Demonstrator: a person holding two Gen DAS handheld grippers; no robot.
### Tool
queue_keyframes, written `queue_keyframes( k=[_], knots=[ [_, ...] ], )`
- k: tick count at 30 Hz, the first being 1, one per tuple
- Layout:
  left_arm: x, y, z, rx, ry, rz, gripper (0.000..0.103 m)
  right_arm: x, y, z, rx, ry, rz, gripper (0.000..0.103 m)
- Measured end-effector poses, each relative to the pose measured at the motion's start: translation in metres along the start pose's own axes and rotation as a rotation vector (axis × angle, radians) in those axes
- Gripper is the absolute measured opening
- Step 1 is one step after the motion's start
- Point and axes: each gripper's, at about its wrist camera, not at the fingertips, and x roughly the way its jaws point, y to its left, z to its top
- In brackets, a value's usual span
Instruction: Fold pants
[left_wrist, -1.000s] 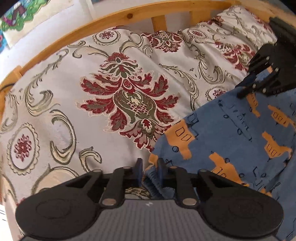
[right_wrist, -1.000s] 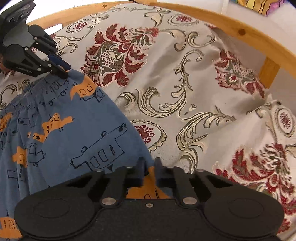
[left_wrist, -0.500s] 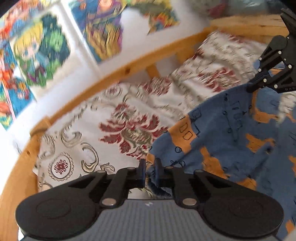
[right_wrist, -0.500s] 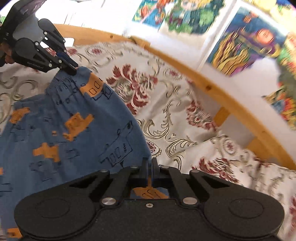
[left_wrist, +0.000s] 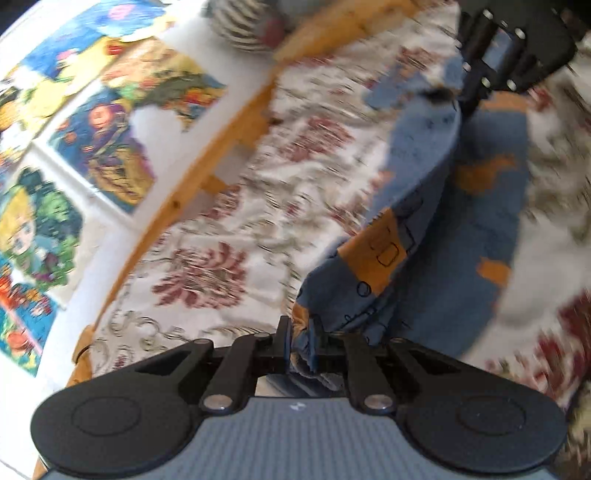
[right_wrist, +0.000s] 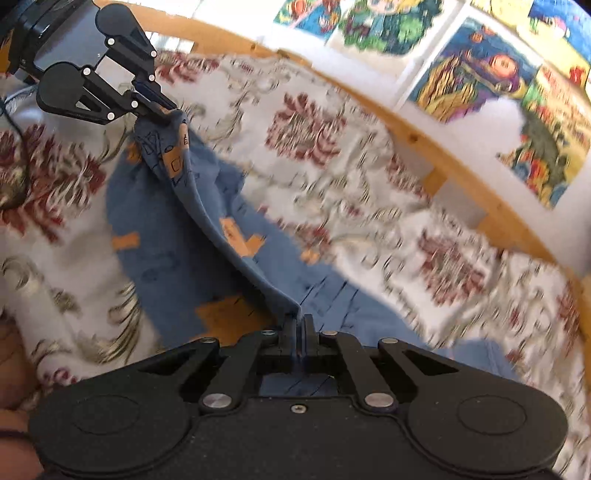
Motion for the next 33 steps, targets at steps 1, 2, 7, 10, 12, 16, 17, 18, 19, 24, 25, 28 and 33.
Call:
queue_keyframes(
  k=[1,2,7,10,12,16,17,18,19,24,25,28,33],
  knots=[
    [0.001,-0.003,-0.003,0.013,0.009,-0.019,0.01,0.002,0.002,-0.002,0.02,0.015,0.007,0.001],
    [0.001,-0.003,-0.005,0.019,0.016,-0.035,0.01,0.0,0.006,-0.003,0.034,0.023,0.011,0.001],
    [-0.004,-0.009,-0.013,0.09,0.048,-0.087,0.011,-0.005,0.017,-0.007,0.036,0.031,0.021,0.001],
    [-0.002,-0.018,-0.018,0.141,0.07,-0.123,0.013,0.002,0.021,-0.015,0.036,0.062,0.037,0.001],
    [-0.004,-0.022,-0.018,0.167,0.077,-0.15,0.021,0.002,0.023,-0.017,0.045,0.064,0.042,0.001],
    [-0.013,-0.018,-0.017,0.13,0.092,-0.218,0.047,-0.003,0.022,-0.019,0.069,0.058,0.041,0.001],
    [-0.016,-0.016,-0.016,0.104,0.097,-0.234,0.05,-0.005,0.022,-0.019,0.074,0.057,0.039,0.001],
    [-0.02,-0.013,-0.016,0.068,0.105,-0.254,0.053,-0.006,0.021,-0.019,0.078,0.056,0.038,0.001],
    [-0.023,-0.009,-0.014,0.025,0.115,-0.277,0.054,-0.007,0.022,-0.02,0.081,0.056,0.037,0.001],
    [-0.034,0.019,-0.003,-0.28,0.128,-0.357,0.064,0.003,0.026,-0.028,0.116,0.103,0.051,0.007],
    [-0.035,0.024,0.001,-0.357,0.112,-0.369,0.066,0.004,0.026,-0.029,0.135,0.101,0.05,0.008],
    [-0.024,0.031,0.014,-0.549,0.07,-0.391,0.072,0.002,0.02,-0.029,0.192,0.093,0.052,0.022],
    [0.014,0.013,0.041,-0.743,0.03,-0.447,0.072,-0.019,-0.005,-0.04,0.367,0.058,0.052,0.085]
  ],
)
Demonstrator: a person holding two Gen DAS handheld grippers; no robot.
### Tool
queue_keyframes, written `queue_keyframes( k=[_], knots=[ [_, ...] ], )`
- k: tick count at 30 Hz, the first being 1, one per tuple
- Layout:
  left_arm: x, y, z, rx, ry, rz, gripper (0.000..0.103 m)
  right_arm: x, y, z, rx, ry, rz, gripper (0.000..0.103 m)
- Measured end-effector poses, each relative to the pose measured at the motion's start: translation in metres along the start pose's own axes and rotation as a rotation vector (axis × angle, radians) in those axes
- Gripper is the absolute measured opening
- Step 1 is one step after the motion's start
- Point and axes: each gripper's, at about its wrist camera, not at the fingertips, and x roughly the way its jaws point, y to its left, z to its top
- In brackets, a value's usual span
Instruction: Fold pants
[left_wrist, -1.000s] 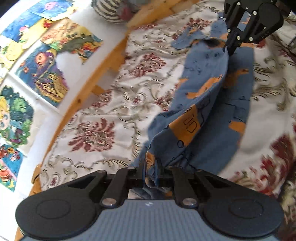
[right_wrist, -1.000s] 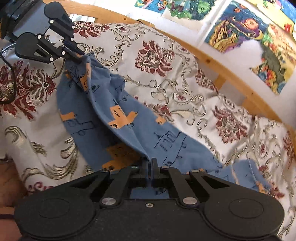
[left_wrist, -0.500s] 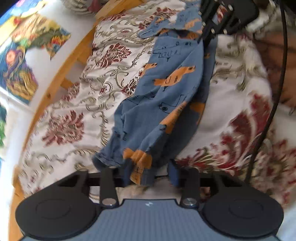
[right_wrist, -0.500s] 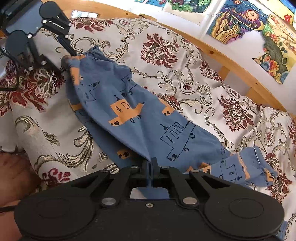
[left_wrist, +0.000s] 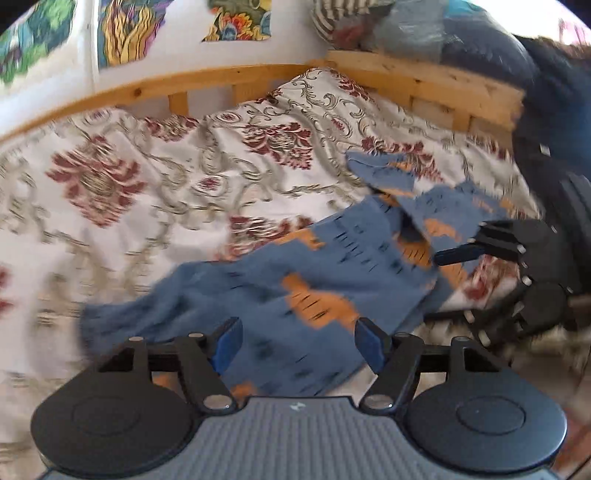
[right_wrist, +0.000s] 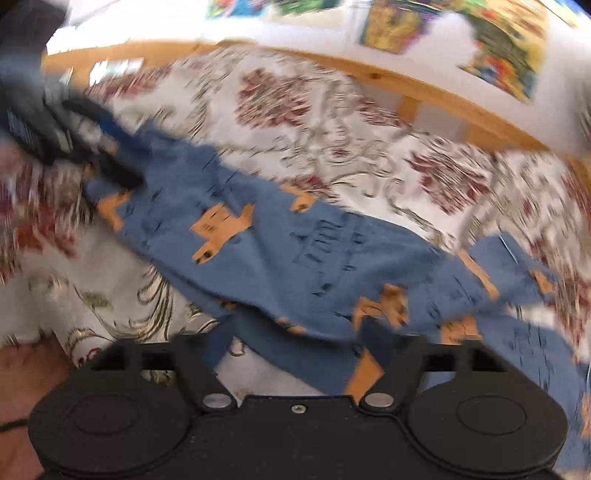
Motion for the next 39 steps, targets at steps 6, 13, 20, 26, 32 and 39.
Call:
queue_keyframes(
  k=[6,13,20,26,32,39],
  knots=[
    [0.05,-0.03,-0.008,0.041,0.128,-0.031,0.072,-0.016,-0.041,-0.023,0.218,0.066,-0.046,0.088],
    [0.054,-0.078,0.002,0.18,0.041,-0.066,0.085,-0.024,-0.102,-0.014,0.324,0.094,-0.086,0.101],
    [0.099,-0.118,0.023,0.141,0.006,-0.171,0.088,0.04,-0.186,0.061,0.311,0.194,-0.101,0.102],
    [0.118,-0.125,0.023,0.04,0.009,-0.157,0.092,0.124,-0.232,0.119,0.379,0.321,-0.127,0.102],
    [0.118,-0.115,0.017,-0.083,0.004,-0.161,0.103,0.166,-0.256,0.142,0.511,0.41,-0.154,0.102],
    [0.113,-0.111,0.016,-0.124,-0.013,-0.153,0.102,0.173,-0.271,0.146,0.561,0.382,-0.249,0.086]
  ],
)
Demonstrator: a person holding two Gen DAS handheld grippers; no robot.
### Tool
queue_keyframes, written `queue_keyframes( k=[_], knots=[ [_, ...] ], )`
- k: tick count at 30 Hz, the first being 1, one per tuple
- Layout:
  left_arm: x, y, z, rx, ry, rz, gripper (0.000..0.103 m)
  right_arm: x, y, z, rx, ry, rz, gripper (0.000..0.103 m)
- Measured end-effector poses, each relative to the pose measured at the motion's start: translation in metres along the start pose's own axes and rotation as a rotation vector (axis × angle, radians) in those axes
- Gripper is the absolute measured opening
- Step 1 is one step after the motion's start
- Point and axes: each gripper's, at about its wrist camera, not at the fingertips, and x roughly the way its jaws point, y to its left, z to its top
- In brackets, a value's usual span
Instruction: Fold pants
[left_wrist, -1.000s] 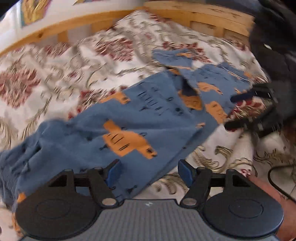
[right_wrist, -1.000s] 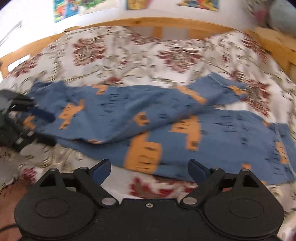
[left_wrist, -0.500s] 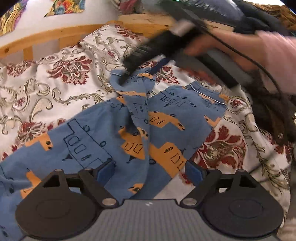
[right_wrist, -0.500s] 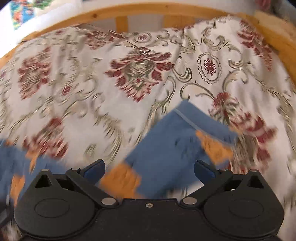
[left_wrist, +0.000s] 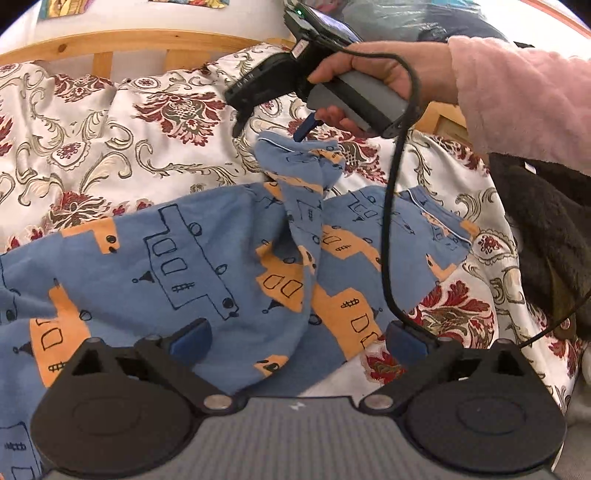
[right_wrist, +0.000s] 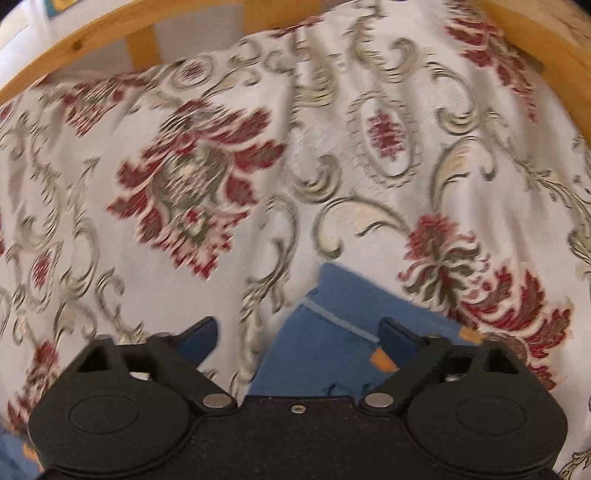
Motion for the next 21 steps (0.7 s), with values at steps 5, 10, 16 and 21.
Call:
queue_keyframes(
  k=[5,10,16,21],
  knots=[
    [-0.003,-0.008,-0.001,0.033,-0.027,0.055,0.088,0.008,-0.015,0.004,0.124,0.012,-0.012,0.06],
    [-0.002,-0.016,-0.001,0.083,-0.021,0.075,0.048,0.016,-0.023,0.006,0.189,0.017,-0.017,0.043],
    [0.0,-0.012,0.001,0.063,-0.004,0.084,0.013,0.013,-0.031,0.006,0.215,-0.014,0.043,0.01],
    [-0.004,-0.012,0.001,0.064,-0.014,0.073,0.008,-0.018,-0.049,-0.008,0.24,-0.093,0.102,0.006]
  ],
)
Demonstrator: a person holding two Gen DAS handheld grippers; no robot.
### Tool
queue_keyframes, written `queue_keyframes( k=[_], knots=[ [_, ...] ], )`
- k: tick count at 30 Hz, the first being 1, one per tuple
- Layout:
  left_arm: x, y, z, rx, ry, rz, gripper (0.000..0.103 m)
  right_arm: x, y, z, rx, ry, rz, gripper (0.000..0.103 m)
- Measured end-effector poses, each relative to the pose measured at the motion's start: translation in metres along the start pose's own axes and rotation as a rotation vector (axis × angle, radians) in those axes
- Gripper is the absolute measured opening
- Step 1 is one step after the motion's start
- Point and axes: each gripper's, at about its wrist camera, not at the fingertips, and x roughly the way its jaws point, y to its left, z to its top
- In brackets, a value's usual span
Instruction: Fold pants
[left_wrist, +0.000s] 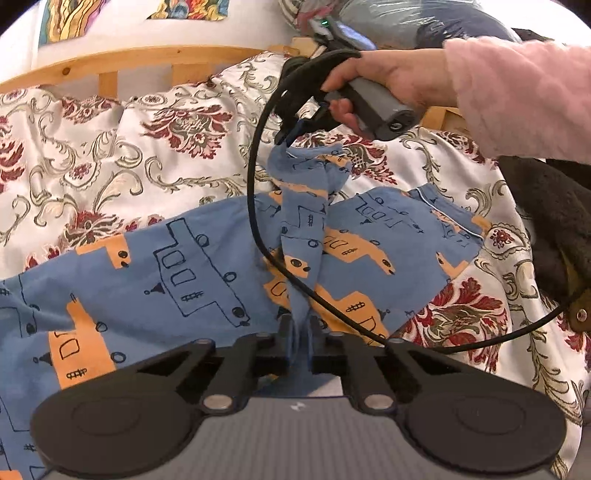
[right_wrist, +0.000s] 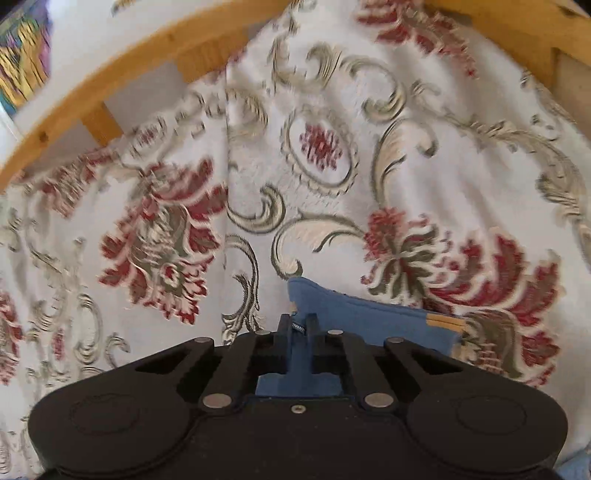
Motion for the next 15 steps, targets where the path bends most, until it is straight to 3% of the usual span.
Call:
queue_keyframes(
  k=[7,11,15],
  knots=[
    [-0.011,-0.012,-0.006,0.107,-0.036,-0.004,0.002,-0.117,-0.038,-0.027,-0.028,-0.241,0.121,0.006],
    [-0.02,-0.021,-0.01,0.211,-0.058,0.005,0.0,-0.185,-0.073,-0.061,-0.034,-0.368,0.129,0.006],
    [-0.026,-0.033,-0.016,0.351,-0.054,0.008,0.0,-0.218,-0.11,-0.108,-0.021,-0.425,0.089,0.006]
  ],
)
